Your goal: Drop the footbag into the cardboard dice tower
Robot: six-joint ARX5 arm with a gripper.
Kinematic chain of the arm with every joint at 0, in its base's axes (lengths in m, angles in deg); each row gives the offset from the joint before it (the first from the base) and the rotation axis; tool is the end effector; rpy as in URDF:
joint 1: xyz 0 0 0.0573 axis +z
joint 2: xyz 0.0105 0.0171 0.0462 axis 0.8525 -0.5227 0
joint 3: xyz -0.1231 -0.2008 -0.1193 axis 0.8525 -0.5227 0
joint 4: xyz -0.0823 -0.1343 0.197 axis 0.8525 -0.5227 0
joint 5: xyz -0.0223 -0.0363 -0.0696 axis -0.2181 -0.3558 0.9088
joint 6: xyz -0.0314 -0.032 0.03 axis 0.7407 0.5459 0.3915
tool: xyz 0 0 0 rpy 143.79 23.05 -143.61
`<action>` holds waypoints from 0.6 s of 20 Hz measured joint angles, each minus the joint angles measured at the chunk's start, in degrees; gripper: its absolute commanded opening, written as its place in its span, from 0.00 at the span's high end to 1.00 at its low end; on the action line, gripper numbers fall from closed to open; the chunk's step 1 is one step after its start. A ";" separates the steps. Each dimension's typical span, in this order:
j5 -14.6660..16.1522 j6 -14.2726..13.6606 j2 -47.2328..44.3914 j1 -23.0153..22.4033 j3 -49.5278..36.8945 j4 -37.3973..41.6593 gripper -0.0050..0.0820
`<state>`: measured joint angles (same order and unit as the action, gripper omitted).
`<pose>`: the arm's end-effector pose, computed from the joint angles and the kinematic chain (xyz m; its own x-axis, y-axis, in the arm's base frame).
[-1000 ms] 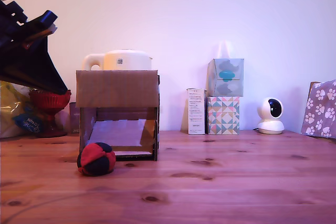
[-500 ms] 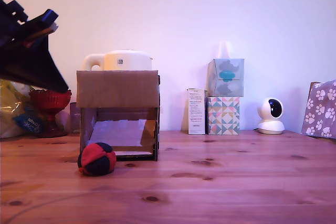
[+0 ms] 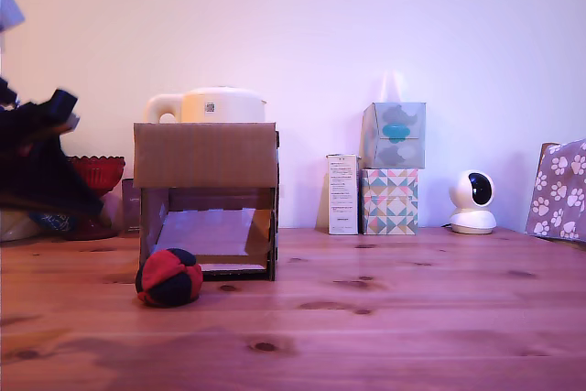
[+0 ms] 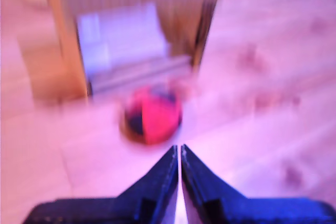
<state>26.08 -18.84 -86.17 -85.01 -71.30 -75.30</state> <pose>0.1700 -0.0882 0.1634 0.7398 -0.4828 -0.4686 0.4578 0.8716 -0.1753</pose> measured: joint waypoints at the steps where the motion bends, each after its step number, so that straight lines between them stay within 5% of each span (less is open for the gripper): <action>1: 0.02 0.00 0.02 0.00 0.28 0.39 0.95; 2: 0.13 0.00 0.02 0.00 0.46 0.44 0.83; 5: 0.72 0.09 0.02 0.00 0.48 0.35 0.04; 12: 0.48 -3.04 -5.77 -0.31 0.70 11.56 0.07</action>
<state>26.56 -21.88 -91.94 -85.32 -70.60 -63.73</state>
